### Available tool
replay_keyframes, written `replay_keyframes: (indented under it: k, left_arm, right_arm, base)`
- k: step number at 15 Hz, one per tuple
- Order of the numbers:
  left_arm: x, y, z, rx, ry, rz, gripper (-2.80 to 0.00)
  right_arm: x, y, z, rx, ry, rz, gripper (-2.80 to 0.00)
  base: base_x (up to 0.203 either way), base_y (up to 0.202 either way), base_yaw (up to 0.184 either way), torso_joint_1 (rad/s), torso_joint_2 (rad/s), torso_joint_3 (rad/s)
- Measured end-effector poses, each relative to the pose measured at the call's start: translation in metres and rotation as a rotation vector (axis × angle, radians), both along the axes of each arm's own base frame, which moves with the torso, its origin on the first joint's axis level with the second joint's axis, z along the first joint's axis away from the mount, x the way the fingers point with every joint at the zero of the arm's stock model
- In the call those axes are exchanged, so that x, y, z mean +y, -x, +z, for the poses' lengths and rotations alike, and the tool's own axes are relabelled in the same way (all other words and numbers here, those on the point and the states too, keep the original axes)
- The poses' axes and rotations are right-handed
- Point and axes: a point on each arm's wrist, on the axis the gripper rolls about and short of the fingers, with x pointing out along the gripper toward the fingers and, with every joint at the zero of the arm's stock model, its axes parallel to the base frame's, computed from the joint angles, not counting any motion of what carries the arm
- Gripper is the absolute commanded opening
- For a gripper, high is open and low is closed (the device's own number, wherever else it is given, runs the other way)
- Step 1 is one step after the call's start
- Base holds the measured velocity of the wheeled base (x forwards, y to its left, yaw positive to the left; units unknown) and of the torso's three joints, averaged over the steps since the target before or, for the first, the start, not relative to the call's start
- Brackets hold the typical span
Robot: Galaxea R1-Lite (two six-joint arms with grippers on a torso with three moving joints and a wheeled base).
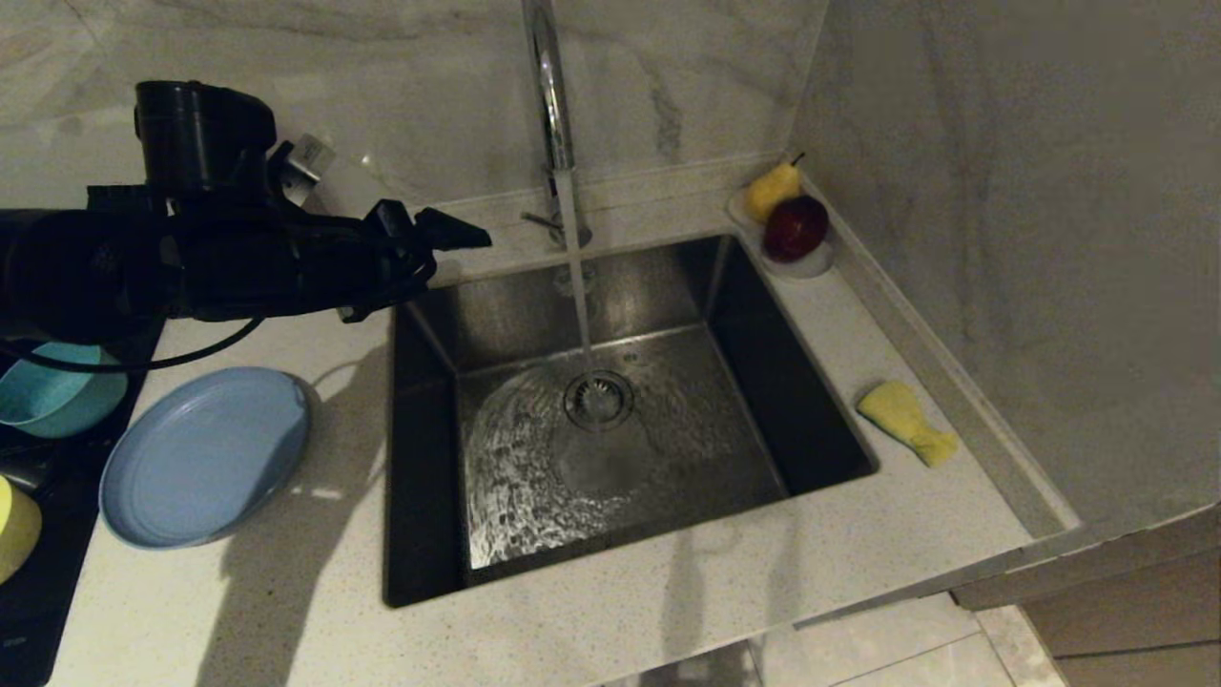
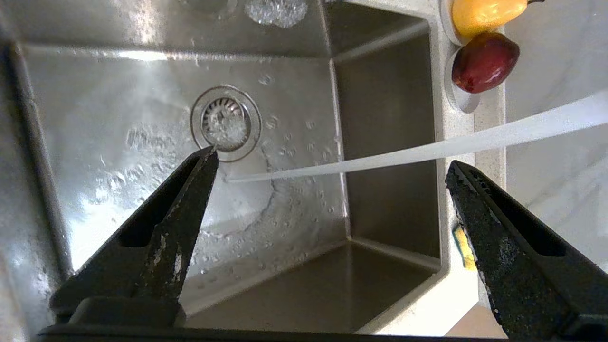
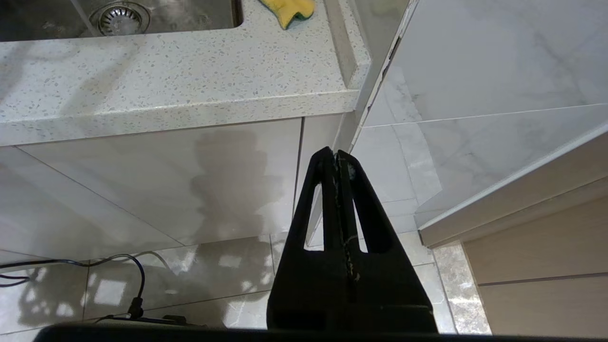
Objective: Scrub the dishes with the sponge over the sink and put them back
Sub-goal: Turn off the faucet
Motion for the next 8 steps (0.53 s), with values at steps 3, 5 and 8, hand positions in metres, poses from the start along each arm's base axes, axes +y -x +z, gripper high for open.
replay_keyframes:
  k: [3,5,8]
  left_arm:
    - [-0.002,-0.005,0.005,0.015,0.061,0.003,-2.80]
    - [-0.009,-0.009,0.004,0.029,0.086,-0.010,-2.80]
    - [-0.024,-0.015,-0.010,0.082,0.093,-0.058,-2.80]
  right_arm:
    - [0.000,0.000,0.000,0.000,0.000,0.000,-2.80]
    - [0.000,0.000,0.000,0.000,0.000,0.000,-2.80]
    - [0.000,0.000,0.000,0.000,0.000,0.000,-2.80]
  base:
    - [0.000,0.000,0.000,0.000,0.00,0.000]
    - [0.000,0.000,0.000,0.000,0.00,0.000]
    - [0.000,0.000,0.000,0.000,0.00,0.000]
